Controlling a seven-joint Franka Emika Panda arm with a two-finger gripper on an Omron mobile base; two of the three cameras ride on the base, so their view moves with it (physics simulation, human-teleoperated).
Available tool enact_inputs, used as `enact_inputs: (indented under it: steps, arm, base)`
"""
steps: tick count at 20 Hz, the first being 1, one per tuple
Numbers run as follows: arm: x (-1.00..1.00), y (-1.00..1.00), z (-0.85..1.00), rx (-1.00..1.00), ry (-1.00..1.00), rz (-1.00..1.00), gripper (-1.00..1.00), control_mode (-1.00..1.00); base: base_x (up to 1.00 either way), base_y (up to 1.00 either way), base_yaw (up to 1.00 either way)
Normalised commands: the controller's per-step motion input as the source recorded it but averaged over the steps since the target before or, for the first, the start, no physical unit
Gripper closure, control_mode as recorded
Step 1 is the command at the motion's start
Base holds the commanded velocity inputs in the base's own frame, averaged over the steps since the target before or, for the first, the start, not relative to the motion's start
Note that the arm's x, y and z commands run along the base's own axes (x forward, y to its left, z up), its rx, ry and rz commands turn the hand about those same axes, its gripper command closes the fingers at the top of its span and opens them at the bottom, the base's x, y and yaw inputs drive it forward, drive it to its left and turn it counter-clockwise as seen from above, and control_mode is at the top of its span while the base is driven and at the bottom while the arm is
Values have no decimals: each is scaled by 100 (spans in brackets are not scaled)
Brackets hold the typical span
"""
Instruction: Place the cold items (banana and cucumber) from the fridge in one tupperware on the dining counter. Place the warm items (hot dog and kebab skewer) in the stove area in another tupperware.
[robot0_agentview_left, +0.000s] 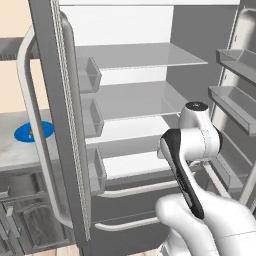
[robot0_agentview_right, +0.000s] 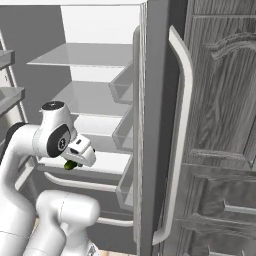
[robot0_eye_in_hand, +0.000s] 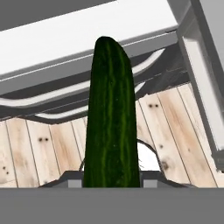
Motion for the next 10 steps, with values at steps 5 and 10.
enact_inputs:
  steps: [5, 10]
  arm:
    - [0, 0, -3, 0, 0, 0, 100, -100]
    - [-1, 0, 0, 0, 0, 0, 100, 100]
  base:
    - [0, 0, 0]
    - [-17, 0, 0]
